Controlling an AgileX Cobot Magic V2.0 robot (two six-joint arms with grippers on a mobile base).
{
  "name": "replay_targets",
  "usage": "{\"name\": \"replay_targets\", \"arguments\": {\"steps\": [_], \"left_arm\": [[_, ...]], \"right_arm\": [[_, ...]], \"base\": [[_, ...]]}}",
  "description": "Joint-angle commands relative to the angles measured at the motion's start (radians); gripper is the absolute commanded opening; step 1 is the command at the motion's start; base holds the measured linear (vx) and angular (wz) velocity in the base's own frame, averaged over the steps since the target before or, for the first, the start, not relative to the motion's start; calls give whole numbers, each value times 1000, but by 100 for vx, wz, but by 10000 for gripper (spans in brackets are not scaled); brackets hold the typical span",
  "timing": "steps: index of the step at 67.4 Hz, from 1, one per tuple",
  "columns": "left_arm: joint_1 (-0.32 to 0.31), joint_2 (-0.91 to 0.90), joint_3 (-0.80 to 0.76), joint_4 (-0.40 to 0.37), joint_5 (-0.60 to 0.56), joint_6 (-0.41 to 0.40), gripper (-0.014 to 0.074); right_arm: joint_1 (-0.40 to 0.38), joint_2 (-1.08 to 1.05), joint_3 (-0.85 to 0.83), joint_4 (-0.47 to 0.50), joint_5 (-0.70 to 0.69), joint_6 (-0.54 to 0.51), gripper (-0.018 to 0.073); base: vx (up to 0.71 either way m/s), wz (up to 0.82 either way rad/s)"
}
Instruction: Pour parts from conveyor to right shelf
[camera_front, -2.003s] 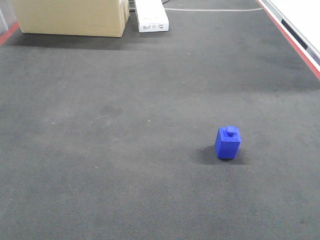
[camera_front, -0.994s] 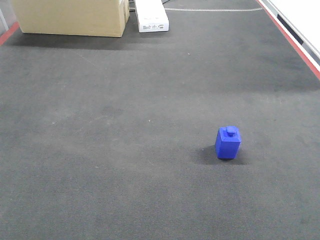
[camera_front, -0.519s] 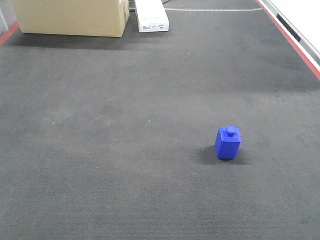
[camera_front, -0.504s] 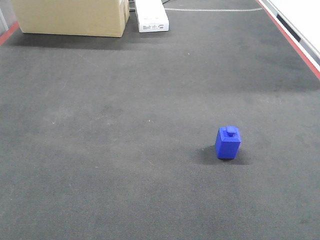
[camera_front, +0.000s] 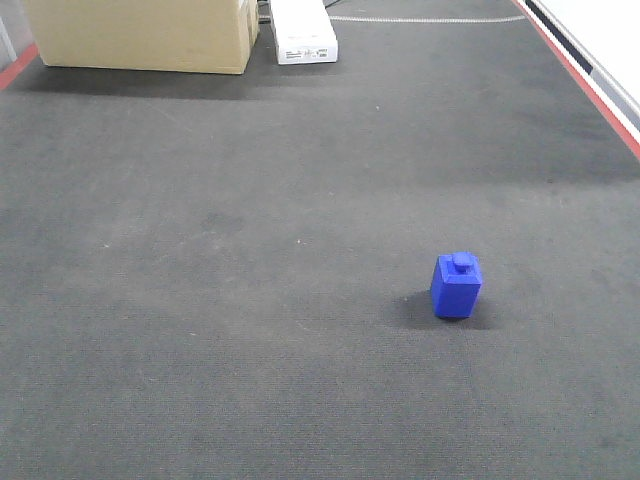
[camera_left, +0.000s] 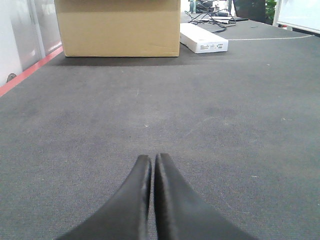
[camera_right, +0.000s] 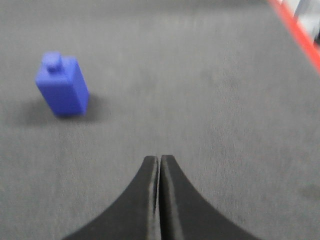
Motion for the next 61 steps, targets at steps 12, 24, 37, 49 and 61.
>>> {"name": "replay_targets", "arguments": {"steps": [12, 24, 37, 49, 61], "left_arm": [[-5, -5, -19, -1, -72, -7, -6], [-5, -5, -19, -1, -72, -7, -6], [-5, -5, -19, -1, -72, -7, -6], [-5, -5, -19, -1, -72, -7, -6], [-5, -5, -19, -1, -72, -7, -6]], "right_arm": [[-5, 67, -36, -2, -135, 24, -6], [-5, 67, -43, -76, -131, 21, 36], [-5, 88, -66, -59, -89, 25, 213], [-4, 147, -131, -18, -25, 24, 438], [77, 262, -228, -14, 24, -35, 574]], "base": [[0, 0], [0, 0], [0, 0], [0, 0], [0, 0]]}}
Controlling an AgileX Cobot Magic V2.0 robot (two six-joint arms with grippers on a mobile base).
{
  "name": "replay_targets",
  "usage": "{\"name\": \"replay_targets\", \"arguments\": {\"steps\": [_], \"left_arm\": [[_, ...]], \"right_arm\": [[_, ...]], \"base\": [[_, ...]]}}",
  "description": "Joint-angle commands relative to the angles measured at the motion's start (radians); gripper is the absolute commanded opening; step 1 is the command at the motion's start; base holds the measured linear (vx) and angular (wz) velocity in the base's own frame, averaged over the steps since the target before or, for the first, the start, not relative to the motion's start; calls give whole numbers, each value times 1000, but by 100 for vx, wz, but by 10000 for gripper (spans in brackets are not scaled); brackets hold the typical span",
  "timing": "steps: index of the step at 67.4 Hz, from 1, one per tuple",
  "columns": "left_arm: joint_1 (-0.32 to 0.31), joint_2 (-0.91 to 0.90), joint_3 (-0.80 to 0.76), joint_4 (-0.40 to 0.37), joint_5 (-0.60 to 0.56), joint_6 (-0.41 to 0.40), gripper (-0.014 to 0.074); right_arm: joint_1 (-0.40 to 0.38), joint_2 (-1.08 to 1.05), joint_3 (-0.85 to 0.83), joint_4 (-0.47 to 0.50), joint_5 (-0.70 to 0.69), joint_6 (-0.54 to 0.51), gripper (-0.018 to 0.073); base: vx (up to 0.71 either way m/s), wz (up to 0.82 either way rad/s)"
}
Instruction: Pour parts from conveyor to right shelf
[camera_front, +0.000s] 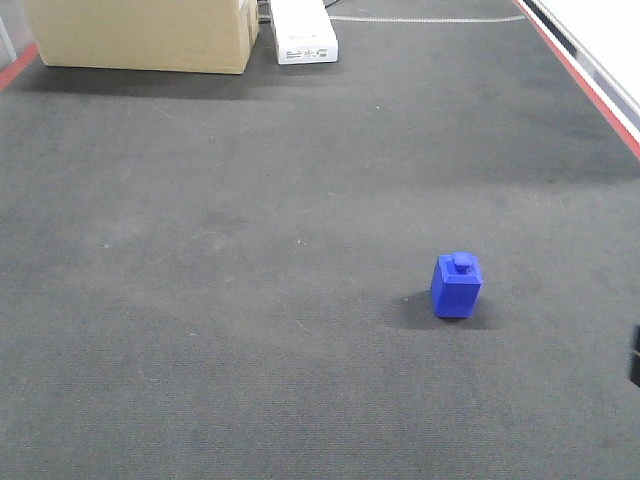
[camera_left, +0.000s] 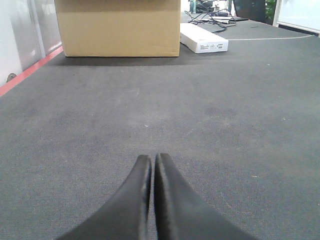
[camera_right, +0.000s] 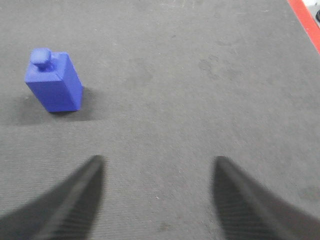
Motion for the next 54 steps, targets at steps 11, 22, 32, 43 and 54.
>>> {"name": "replay_targets", "arguments": {"steps": [11, 22, 32, 43, 54], "left_arm": [[-5, -5, -19, -1, -72, -7, -6], [-5, -5, -19, -1, -72, -7, -6], [-5, -5, -19, -1, -72, -7, -6], [-5, -5, -19, -1, -72, -7, -6], [-5, -5, -19, -1, -72, -7, -6]], "right_arm": [[136, 222, -202, -1, 12, -40, 589], [224, 404, -372, 11, 54, -30, 589], [266, 576, -534, 48, 107, 26, 584], [265, 768, -706, 62, 240, 39, 582], [265, 933, -856, 66, 372, 70, 582]], "base": [[0, 0], [0, 0], [0, 0], [0, 0], [0, 0]]}}
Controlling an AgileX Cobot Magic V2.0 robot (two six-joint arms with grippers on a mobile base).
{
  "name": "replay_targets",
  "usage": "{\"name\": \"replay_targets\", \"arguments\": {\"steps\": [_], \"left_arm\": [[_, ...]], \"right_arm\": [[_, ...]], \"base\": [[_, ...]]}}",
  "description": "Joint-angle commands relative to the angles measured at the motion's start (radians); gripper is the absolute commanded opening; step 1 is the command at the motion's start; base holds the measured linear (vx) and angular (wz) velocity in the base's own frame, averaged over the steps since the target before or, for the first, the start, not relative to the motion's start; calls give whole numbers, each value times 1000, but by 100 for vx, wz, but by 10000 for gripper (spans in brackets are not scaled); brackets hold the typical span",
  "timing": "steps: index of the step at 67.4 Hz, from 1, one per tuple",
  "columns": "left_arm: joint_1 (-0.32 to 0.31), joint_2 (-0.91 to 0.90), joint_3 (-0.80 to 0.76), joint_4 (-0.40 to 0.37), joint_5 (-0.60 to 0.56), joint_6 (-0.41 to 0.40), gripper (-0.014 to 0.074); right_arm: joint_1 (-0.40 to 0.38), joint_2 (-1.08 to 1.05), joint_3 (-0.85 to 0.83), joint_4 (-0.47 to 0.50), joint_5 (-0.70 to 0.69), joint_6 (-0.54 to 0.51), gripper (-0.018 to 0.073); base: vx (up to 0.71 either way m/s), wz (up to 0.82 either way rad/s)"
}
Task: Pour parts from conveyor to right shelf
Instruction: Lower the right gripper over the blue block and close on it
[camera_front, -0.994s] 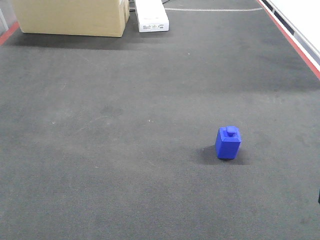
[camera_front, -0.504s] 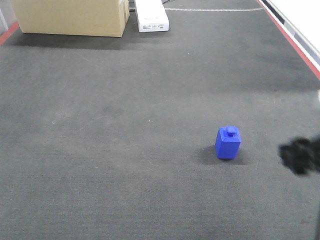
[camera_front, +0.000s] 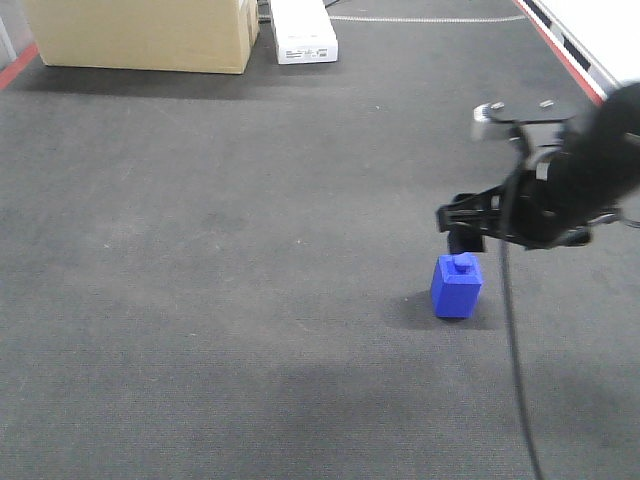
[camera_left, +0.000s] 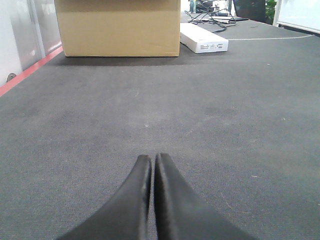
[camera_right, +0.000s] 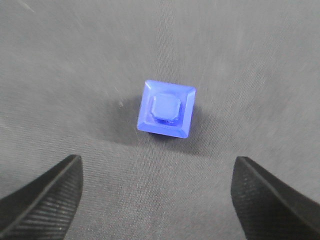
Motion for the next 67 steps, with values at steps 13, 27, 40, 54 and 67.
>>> {"name": "replay_targets", "arguments": {"steps": [13, 27, 40, 54, 67], "left_arm": [[-5, -5, -19, -1, -72, -7, -6], [-5, -5, -19, -1, -72, -7, -6], [-5, -5, -19, -1, -72, -7, -6], [-5, -5, -19, -1, -72, -7, -6], [-5, -5, -19, -1, -72, -7, -6]], "right_arm": [[-14, 198, -216, 10, 134, 24, 582], [-28, 280, -272, 10, 120, 59, 581], [-31, 350, -320, 2, 131, 58, 566], [-31, 416, -353, -2, 158, 58, 335], [-31, 396, -353, -59, 146, 59, 6]], "base": [[0, 0], [0, 0], [0, 0], [0, 0], [0, 0]]}}
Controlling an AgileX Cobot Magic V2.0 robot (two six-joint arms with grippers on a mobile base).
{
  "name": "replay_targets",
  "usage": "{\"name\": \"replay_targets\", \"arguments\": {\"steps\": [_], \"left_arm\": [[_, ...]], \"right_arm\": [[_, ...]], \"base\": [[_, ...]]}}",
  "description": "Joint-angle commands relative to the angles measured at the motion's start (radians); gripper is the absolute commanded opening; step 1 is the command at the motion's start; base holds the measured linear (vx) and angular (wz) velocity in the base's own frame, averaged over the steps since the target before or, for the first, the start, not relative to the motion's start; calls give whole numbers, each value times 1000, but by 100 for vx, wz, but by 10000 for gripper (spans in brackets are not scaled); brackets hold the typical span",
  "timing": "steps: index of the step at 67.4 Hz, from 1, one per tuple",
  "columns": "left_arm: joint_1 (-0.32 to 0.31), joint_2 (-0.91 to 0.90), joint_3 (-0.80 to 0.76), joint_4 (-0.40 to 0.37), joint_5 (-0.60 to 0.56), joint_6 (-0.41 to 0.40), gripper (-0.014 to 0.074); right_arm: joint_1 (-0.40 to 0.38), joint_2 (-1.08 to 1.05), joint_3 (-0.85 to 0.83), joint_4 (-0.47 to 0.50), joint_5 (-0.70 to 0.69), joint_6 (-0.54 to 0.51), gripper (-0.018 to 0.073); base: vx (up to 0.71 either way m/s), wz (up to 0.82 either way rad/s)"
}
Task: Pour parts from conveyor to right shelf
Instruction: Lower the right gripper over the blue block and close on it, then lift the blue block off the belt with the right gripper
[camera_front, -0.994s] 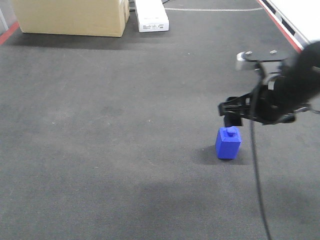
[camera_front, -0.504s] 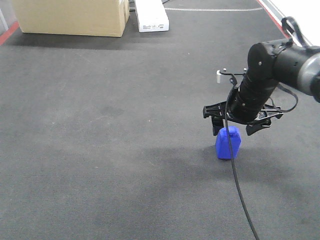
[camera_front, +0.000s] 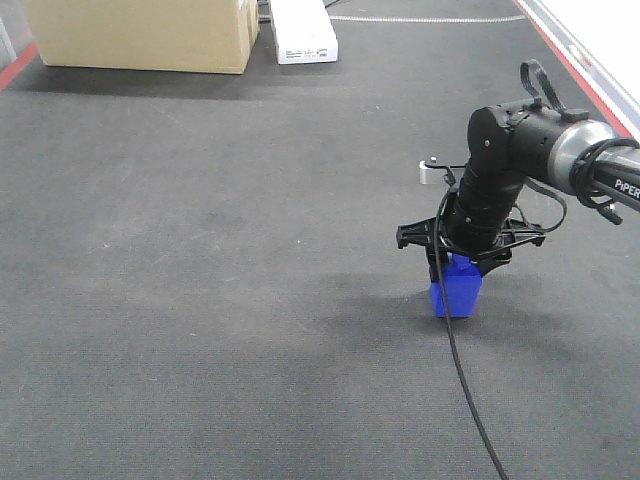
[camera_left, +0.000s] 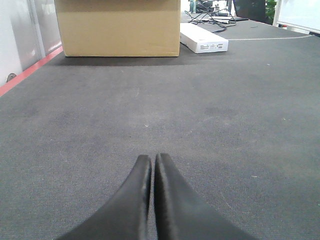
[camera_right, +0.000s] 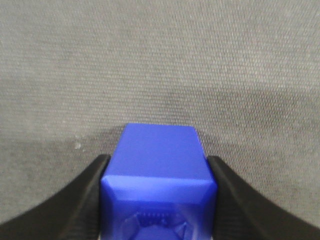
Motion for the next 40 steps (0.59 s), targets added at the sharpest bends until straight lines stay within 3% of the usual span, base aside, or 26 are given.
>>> {"name": "replay_targets", "arguments": {"steps": [1, 17, 40], "left_arm": [[-5, -5, -19, -1, -72, -7, -6], [-5, -5, -19, -1, -72, -7, -6], [-5, -5, -19, -1, -72, -7, -6]], "right_arm": [[-7, -80, -26, -50, -17, 2, -15], [-7, -266, -10, -63, -17, -90, -9], [-7, -765, 382, -97, -280, -108, -9]], "base": [[0, 0], [0, 0], [0, 0]]}}
